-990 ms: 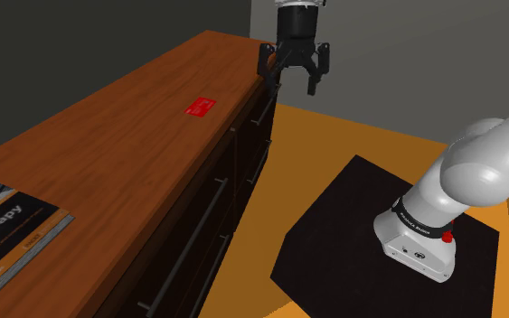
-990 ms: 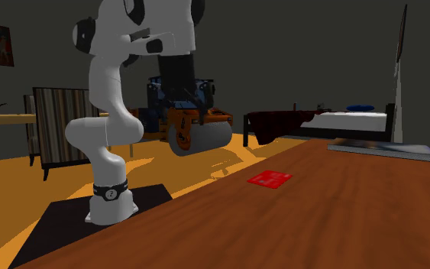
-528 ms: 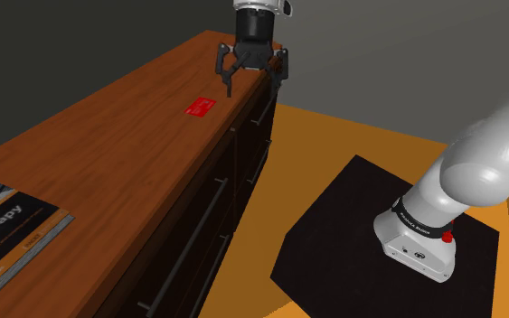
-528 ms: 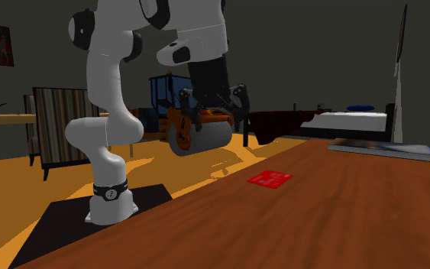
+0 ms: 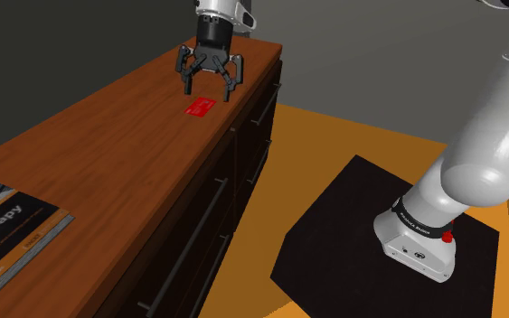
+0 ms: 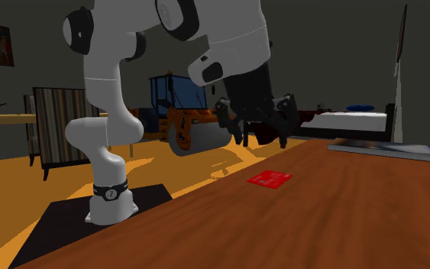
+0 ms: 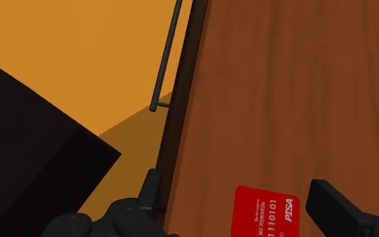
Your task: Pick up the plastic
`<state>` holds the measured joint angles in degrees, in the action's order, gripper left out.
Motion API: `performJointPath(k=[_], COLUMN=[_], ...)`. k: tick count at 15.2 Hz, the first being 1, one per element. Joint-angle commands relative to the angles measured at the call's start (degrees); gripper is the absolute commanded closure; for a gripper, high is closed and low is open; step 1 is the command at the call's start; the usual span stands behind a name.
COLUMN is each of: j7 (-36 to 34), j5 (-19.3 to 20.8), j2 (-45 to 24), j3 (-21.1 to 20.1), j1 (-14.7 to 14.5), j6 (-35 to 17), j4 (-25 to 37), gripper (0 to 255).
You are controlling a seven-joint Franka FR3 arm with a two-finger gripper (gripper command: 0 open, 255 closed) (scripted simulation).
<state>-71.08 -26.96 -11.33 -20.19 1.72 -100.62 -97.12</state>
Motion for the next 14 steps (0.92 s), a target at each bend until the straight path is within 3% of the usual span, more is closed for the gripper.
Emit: performJointPath(k=[1,3,12,13,14], j7=[-3.6,-5.3,-3.0,-3.1,-3.1], j5=[-0.7,-1.1,-1.3,-1.3,-1.3], j2=[-4.0,-6.3,-7.5,-7.6,-7.6], j3=[0.1,0.3,0.3,0.3,0.3], j1=[-0.5,-0.8,-1.1,-1.1,-1.1], j6=[-1.4,-2.0,-6.6,-6.6,-6.5], j4=[3.8,6.0,2.0,2.2,2.2], gripper=[0,0,0,255,255])
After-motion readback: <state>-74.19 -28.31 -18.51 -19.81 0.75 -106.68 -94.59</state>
